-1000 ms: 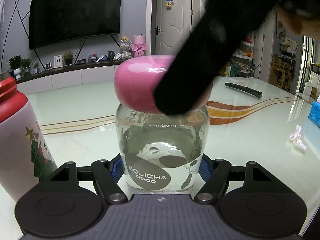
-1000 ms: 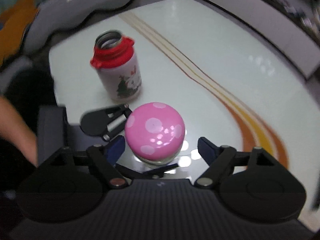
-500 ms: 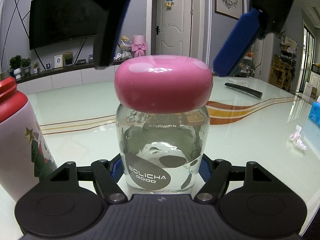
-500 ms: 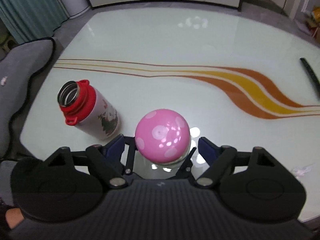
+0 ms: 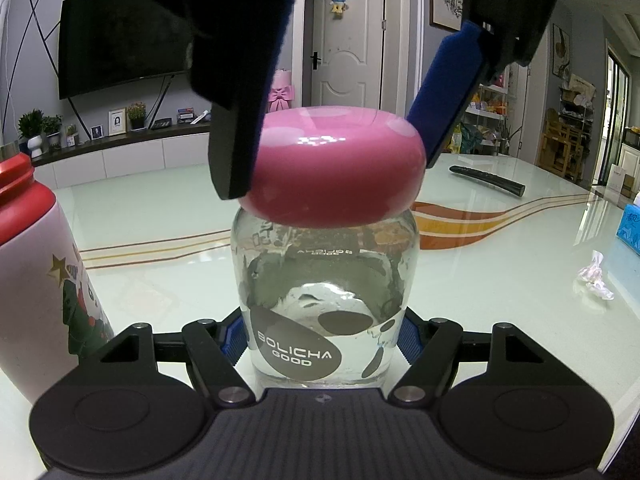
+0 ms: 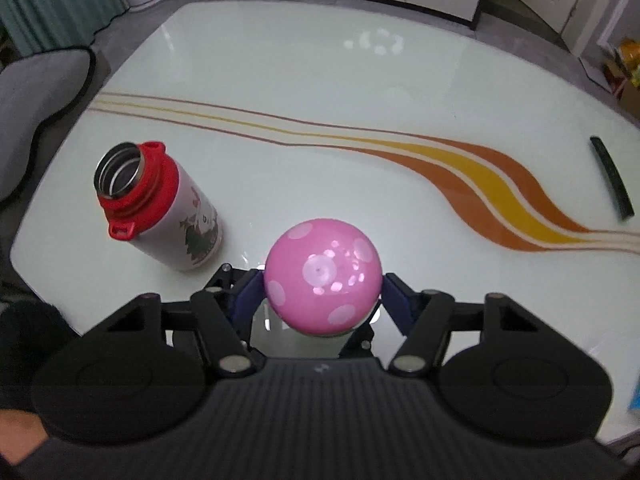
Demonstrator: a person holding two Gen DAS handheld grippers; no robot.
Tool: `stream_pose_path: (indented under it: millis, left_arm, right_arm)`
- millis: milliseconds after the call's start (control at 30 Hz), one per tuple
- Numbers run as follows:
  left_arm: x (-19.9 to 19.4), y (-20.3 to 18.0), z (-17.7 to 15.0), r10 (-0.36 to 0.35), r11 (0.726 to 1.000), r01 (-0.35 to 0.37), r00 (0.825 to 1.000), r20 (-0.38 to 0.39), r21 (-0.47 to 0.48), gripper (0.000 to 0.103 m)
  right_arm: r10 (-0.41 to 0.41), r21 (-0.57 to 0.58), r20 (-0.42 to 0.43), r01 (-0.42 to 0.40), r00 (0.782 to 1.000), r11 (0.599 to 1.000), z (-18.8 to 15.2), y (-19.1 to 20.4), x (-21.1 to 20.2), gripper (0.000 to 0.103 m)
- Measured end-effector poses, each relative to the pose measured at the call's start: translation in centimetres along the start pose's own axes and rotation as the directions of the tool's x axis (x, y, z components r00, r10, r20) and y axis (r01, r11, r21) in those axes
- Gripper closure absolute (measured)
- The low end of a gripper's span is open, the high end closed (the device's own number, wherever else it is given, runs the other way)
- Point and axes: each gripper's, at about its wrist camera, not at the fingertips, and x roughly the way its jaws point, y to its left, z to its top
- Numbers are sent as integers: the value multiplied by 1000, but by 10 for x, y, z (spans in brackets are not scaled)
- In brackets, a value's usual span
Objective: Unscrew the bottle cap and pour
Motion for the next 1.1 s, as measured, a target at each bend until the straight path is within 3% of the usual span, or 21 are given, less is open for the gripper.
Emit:
stream_pose_path:
  millis: [267,533,667,800,867,967,1067,1100]
  left_arm:
    - [0,1,-2,1,1000,-1,1000,0,1,29]
    - [0,0,-3,0,1000,0,1000,0,1,29]
    - [0,1,-3,0,1000,0,1000,0,1,29]
    - [1,0,-4,0,1000,0,1000,0,3,29]
    - [0,0,-4,1,1000,-1,1000,0,5,29]
    - [0,2,-4,0,1000,0,1000,-1,2,29]
    - [0,2,-4,0,1000,0,1000,-1,3,29]
    - [0,2,-4,0,1000,0,1000,-1,2,29]
  right_arm:
    - [90,-238,-46,-98,995,966,9,-4,2,39]
    - [180,-518,-96,-204,979,831,17,-5,7,38]
    - [223,-584,-135,-259,965,769,22,-8,9,38]
    - [235,-610,-156,-281,959,741,25,-8,8,38]
    - [226,-613,-154,-273,962,741,25,-7,8,34]
    - [191,-584,-114,-221,975,781,24,-7,2,27]
    - [175,-501,-46,-174,984,847,22,-10,-9,24]
    - [176,-411,-28,-172,984,895,23,-14,-13,24]
